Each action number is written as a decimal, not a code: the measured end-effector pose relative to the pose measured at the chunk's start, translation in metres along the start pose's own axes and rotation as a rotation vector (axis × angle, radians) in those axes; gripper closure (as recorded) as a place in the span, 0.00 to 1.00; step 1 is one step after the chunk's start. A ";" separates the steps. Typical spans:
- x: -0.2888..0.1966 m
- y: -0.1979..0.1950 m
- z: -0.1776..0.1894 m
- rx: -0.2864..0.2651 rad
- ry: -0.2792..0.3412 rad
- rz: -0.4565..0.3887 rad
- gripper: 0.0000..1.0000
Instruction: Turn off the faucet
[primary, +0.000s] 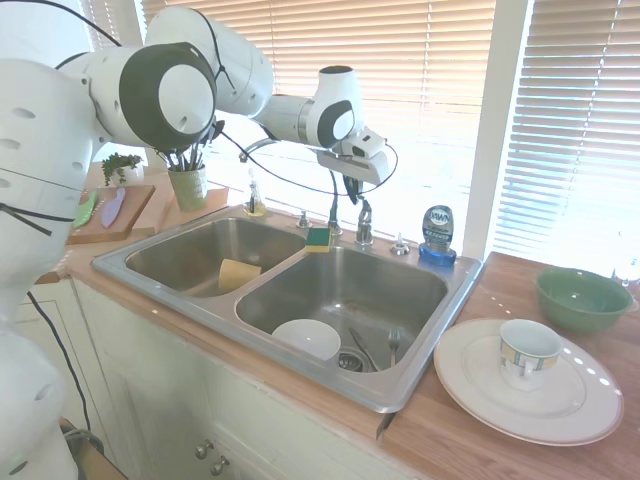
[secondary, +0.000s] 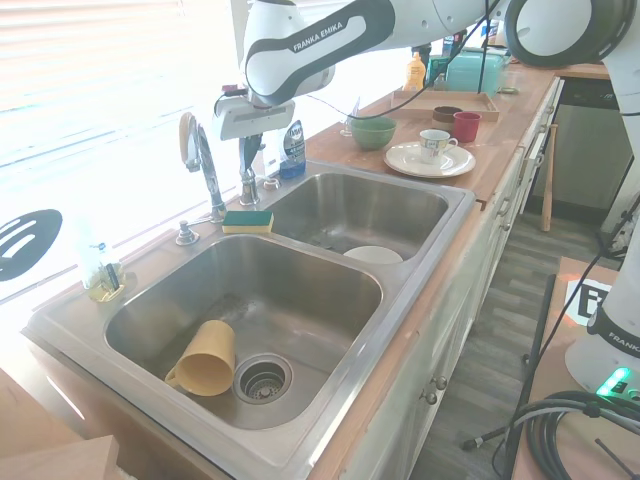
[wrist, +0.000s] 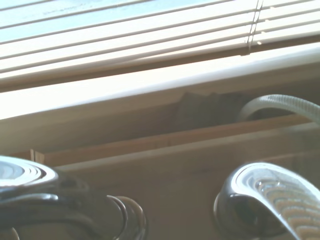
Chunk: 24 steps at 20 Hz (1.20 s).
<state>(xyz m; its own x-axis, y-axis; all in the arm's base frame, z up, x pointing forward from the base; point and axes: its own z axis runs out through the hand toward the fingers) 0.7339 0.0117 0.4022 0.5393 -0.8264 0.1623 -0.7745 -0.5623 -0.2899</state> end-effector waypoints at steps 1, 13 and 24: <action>-0.004 0.002 0.003 -0.011 -0.009 -0.002 1.00; 0.009 0.003 -0.033 0.034 0.098 0.001 1.00; 0.021 0.005 -0.046 0.020 0.162 0.012 1.00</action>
<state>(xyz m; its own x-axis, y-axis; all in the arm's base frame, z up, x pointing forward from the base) 0.7264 -0.0103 0.4475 0.4682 -0.8283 0.3078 -0.7733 -0.5527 -0.3108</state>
